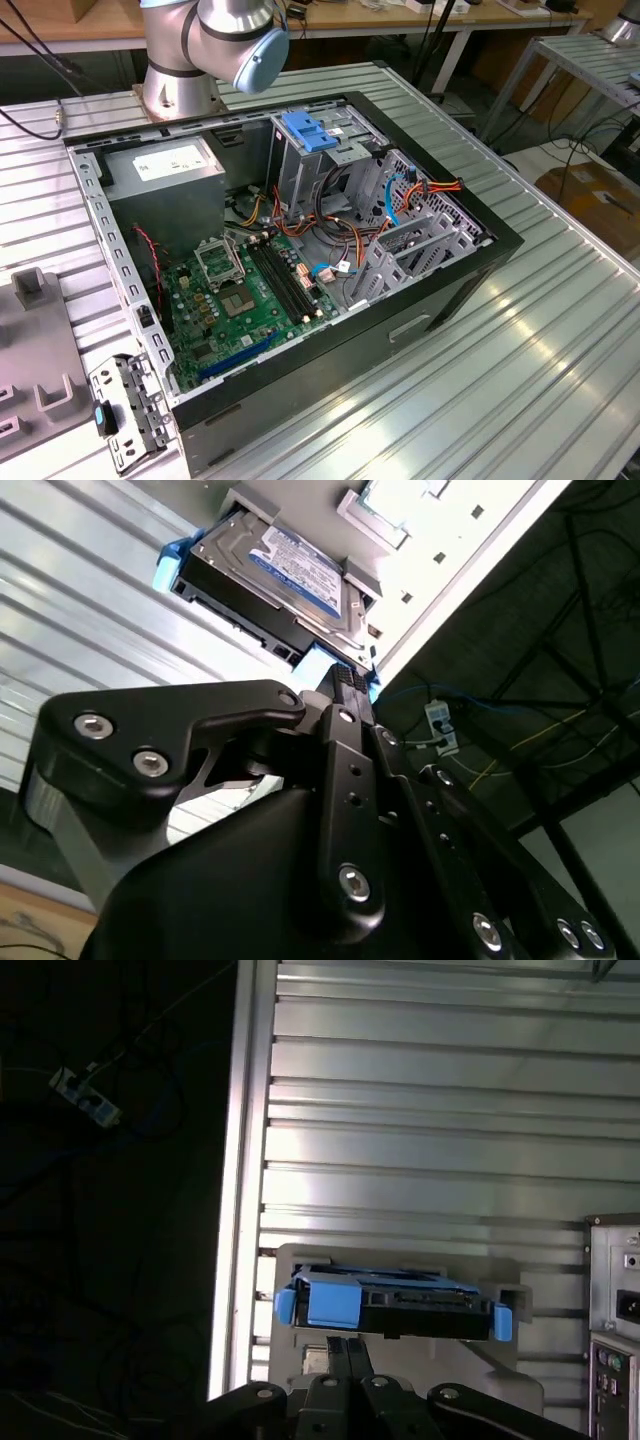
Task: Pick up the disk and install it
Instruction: 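Pick up the disk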
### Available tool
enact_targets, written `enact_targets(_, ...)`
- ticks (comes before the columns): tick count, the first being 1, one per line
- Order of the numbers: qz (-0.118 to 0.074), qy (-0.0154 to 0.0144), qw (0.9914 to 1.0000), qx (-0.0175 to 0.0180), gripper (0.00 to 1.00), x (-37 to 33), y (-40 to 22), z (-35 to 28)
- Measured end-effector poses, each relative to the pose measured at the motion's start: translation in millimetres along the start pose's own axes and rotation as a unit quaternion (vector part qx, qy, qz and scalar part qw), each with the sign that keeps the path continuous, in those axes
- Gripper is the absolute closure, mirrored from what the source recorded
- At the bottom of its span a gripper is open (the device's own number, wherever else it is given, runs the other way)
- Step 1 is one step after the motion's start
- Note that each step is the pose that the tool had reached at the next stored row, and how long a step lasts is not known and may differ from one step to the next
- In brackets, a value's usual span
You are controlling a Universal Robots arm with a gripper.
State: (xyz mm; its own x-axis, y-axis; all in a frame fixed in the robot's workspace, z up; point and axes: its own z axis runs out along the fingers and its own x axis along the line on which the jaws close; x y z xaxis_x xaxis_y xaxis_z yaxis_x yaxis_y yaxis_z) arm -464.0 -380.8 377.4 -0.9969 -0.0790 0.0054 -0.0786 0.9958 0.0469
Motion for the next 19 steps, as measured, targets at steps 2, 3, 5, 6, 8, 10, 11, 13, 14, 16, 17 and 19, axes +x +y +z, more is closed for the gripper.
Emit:
enact_targets(2,-0.014,0.0007,0.9999,0.0,0.89,0.0,0.0,0.0)
enact_targets(3,-0.022,0.0011,0.99975,0.0001,0.89,0.0,0.0,0.0)
enact_targets(5,-0.027,0.0012,0.99964,0.0001,0.89,0.0,0.0,0.0)
enact_targets(6,-0.027,0.0013,0.99964,0.0001,0.89,0.0,0.0,0.0)
enact_targets(8,-0.028,0.0013,0.99962,0.0001,0.89,0.0,0.0,0.0)
enact_targets(10,-0.028,0.0013,0.9996,0.0001,0.89,0.0,0.0,0.0)
enact_targets(11,-0.028,0.0013,0.9996,0.0001,0.89,0.0,0.0,0.0)
enact_targets(13,-0.028,0.0013,0.9996,0.0001,0.89,0.0,0.0,0.0)
enact_targets(14,-0.028,0.0013,0.9996,0.0001,0.89,0.0,0.0,0.0)
enact_targets(16,-0.028,0.0013,0.99959,0.0001,0.89,0.0,0.0,0.0)
enact_targets(17,-0.028,0.0013,0.99959,0.0001,0.89,0.0,0.0,0.0)
enact_targets(19,-0.029,0.0013,0.99959,0.0001,0.89,0.0,0.0,0.0)
